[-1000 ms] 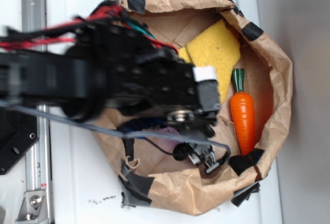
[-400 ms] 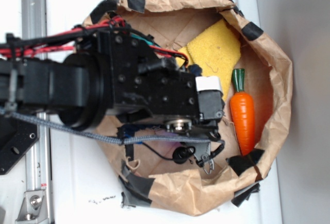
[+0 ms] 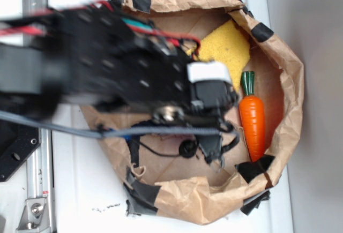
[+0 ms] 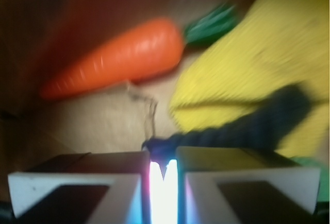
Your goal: Grab the blue rope.
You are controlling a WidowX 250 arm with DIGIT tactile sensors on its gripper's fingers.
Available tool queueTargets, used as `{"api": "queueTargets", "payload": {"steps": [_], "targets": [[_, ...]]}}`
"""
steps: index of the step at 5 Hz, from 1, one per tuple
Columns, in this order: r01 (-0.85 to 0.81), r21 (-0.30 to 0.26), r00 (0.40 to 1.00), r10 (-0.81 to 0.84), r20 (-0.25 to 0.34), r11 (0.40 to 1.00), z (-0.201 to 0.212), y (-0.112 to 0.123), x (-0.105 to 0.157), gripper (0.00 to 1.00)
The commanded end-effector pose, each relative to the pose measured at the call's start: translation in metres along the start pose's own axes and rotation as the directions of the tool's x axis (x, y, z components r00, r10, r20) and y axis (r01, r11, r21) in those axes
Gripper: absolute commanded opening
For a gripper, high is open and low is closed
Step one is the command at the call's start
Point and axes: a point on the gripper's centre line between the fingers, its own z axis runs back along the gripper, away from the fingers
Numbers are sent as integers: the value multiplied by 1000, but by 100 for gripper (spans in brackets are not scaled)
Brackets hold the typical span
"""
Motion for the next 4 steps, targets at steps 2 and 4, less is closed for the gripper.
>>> {"api": "queueTargets", "payload": {"steps": [2,4], "targets": [[-147,74,989,144,44,986,30,33,3,100],[-59,112,997,64,-43,992,-11,30,16,100]]}}
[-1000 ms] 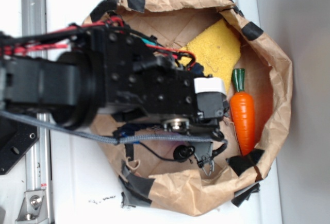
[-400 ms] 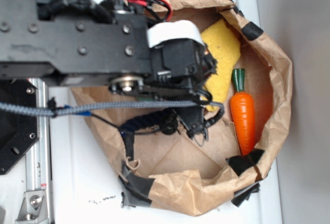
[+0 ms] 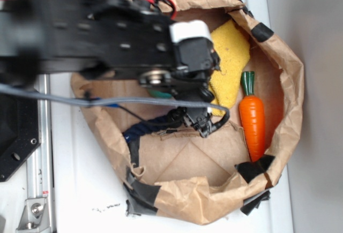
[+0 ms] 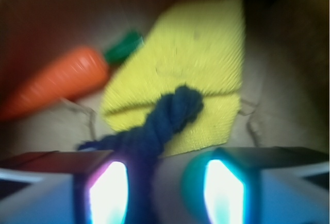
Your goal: Grab the blue rope.
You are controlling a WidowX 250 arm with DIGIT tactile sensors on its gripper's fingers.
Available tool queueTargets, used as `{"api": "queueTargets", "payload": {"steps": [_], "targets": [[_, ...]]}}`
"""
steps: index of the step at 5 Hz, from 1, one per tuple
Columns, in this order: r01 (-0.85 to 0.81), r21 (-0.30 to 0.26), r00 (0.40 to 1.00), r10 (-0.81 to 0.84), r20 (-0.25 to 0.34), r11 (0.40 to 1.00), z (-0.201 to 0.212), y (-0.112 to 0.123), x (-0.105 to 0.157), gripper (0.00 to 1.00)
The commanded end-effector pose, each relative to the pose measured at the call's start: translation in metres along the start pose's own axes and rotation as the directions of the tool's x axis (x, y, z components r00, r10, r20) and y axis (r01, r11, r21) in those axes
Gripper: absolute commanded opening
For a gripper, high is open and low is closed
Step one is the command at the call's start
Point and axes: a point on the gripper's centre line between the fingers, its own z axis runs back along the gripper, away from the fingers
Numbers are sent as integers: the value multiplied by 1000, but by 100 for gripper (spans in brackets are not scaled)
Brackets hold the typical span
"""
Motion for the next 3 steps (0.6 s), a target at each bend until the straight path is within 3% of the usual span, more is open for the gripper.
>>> {"api": "queueTargets", "payload": {"steps": [1,2,3], "targets": [[24,-6,1000,-24,5,1000,-12,-10,33,100],[35,-8,999,-35,-35,999,-22,-12,38,100],[30,-17,999,-31,-44,999,-19,-16,35,0]]}}
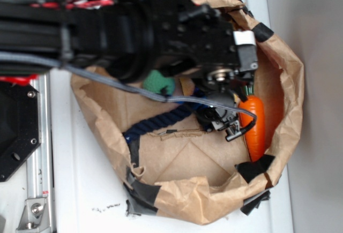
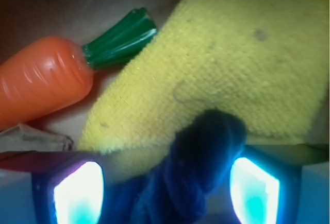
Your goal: Grab the blue rope.
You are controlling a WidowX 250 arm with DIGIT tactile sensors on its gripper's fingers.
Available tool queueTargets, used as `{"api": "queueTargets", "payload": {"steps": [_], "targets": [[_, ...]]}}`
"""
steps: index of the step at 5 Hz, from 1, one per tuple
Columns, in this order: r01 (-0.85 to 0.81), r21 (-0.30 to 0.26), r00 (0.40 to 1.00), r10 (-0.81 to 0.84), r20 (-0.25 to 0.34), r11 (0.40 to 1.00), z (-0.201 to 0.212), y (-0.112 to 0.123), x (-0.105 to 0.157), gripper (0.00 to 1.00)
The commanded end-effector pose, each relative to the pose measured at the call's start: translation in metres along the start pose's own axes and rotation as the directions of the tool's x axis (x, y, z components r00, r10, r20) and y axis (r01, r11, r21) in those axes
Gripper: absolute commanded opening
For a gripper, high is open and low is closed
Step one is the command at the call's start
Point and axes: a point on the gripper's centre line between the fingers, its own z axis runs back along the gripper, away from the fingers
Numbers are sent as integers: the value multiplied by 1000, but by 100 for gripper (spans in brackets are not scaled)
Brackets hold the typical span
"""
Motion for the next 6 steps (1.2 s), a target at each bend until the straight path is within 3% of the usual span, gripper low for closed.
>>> {"api": "queueTargets", "payload": {"steps": [1,3,4,5,6], "targets": [[49,-61,995,-44,85,997,40,-15,9,0],[198,-72,959,-178,220,978,96,-41,11,0],[223,-75,951,-201,234,972,104,-49,6,0],[289,-98,943,-265,198,952,110,-63,-3,0],[328,-143,944,-321,74,934,108,-69,-19,0]]}}
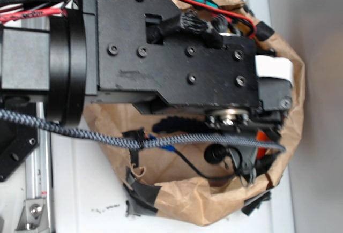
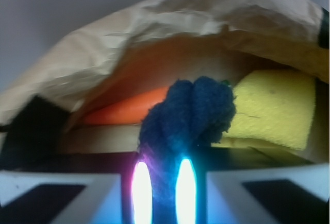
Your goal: Grab the blue rope.
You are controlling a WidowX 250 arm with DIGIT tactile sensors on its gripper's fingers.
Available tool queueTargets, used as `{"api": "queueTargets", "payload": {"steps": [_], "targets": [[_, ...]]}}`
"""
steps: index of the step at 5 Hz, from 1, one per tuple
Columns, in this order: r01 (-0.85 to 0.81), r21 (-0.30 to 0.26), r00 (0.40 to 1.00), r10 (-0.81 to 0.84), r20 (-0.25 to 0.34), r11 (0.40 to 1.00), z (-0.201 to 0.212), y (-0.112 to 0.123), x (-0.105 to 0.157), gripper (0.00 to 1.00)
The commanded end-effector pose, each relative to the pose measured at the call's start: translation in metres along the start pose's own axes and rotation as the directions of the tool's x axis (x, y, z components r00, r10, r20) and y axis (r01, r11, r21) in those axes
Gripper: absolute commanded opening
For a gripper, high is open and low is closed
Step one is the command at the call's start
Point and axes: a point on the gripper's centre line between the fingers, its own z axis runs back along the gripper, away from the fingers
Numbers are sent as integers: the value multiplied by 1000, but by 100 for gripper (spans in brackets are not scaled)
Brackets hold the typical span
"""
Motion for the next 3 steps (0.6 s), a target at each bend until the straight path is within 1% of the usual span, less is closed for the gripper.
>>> {"api": "queueTargets", "payload": {"steps": [1,2,3], "targets": [[203,-106,977,-208,-40,973,31,-36,-28,0],[224,-41,975,-224,5,974,44,-25,-37,0],[211,-6,977,-211,14,977,53,-11,-35,0]]}}
